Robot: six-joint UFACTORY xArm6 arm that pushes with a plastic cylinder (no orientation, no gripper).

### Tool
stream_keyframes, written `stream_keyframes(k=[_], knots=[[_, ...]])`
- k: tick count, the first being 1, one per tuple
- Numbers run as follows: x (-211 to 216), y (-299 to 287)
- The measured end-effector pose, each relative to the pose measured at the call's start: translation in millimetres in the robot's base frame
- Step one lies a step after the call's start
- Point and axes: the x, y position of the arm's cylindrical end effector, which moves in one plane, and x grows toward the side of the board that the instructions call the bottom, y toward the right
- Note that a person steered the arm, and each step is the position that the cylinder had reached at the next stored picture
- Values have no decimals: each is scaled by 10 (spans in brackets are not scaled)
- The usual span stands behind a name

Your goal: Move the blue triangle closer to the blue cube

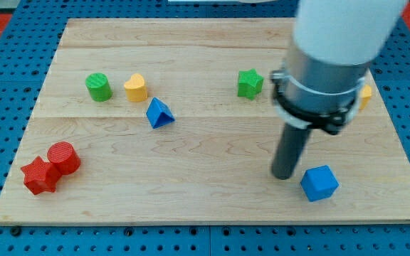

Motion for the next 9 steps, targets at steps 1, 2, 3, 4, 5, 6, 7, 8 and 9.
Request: stream_keyframes(k=[1, 2, 3, 4, 5, 6, 7, 8, 9], knots=[[444, 168], [441, 588], [440, 319], [23, -832], [-612, -1663], [-875, -2276], [-1057, -2420], [-1387, -1856], [-1035, -1052]])
